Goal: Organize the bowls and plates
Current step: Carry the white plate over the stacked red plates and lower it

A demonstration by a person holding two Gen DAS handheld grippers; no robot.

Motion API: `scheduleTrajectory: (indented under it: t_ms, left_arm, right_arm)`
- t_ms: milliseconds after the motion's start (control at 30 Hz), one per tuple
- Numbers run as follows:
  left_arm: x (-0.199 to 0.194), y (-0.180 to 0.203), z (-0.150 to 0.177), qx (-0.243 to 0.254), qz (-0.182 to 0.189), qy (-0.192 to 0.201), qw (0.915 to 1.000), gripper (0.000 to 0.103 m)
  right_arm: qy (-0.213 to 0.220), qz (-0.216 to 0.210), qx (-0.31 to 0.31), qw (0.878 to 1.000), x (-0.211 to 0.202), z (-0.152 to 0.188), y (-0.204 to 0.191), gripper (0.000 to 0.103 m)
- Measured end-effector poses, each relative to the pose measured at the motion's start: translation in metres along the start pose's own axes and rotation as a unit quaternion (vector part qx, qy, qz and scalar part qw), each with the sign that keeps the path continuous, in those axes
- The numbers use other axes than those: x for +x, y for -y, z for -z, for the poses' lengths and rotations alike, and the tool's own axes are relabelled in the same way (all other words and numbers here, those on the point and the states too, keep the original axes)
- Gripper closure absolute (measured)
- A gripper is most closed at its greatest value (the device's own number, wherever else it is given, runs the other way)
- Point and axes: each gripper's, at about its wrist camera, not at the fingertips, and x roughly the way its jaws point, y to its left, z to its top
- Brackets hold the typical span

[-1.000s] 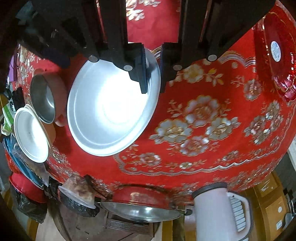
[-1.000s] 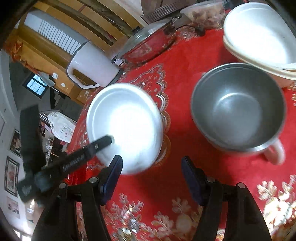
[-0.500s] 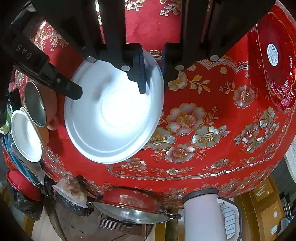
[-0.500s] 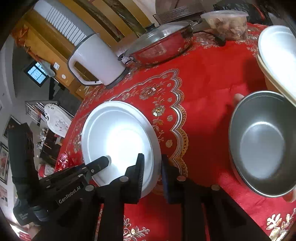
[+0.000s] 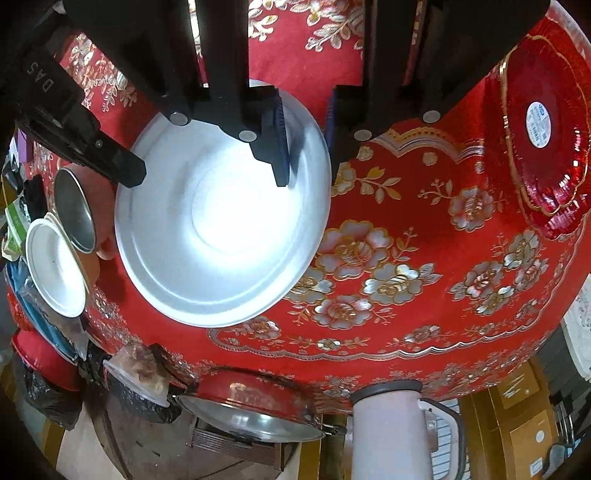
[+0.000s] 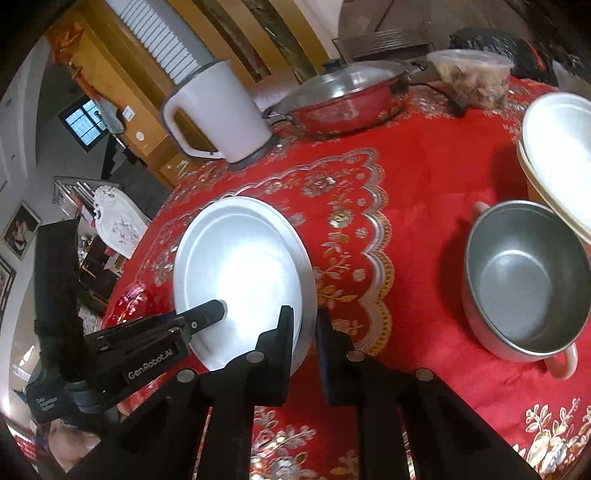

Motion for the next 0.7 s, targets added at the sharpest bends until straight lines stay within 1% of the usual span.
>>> scheduleTrajectory:
  t_ms: [167, 367, 600, 700]
  left_arm:
    - [-0.015, -0.012, 0.004, -0.009, -0.003, 0.012, 0.9999, 0.086]
    - [-0.037, -0.037, 0.011, -0.024, -0.011, 0.029, 0.9992, 0.086]
    - [-0.065, -0.083, 0.023, -0.054, -0.027, 0.044, 0.9972, 0.086]
    - [-0.077, -0.106, 0.03, -0.069, -0.037, 0.051, 0.9956, 0.086]
  right_arm:
    - [0.005, -0.005, -0.021, 1.0, -0.01, 0.0, -0.024, 0.091]
    - [0.005, -0.024, -0.045, 0.999, -0.012, 0.0, -0.058, 0.09]
    - [-0.005, -0.053, -0.083, 0.995, -0.004, 0.005, -0.11, 0.09]
    - [-0.012, -0.066, -0.102, 0.993, 0.003, 0.009, -0.135, 0.088]
